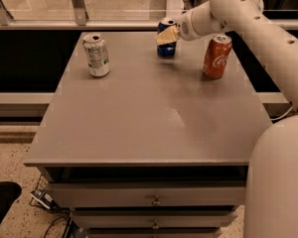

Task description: Knock pepsi can over

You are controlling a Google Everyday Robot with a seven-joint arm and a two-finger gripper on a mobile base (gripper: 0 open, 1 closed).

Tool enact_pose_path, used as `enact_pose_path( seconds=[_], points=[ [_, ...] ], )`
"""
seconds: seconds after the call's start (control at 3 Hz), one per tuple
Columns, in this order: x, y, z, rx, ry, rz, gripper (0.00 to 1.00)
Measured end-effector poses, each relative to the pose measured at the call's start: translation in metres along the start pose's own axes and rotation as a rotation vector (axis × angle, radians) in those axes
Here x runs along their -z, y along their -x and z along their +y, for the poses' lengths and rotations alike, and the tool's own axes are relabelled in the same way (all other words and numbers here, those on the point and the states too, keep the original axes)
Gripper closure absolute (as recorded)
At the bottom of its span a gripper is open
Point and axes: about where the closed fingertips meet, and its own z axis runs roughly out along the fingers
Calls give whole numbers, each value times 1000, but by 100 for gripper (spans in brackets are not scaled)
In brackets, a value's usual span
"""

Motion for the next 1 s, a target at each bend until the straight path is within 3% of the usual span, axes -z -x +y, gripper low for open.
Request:
enact_pose_path(
  seconds=[0.67,1.0],
  points=[
    [-6,-2,4,0,8,6,88],
    [-9,-3,5,0,12,9,100]
  ],
)
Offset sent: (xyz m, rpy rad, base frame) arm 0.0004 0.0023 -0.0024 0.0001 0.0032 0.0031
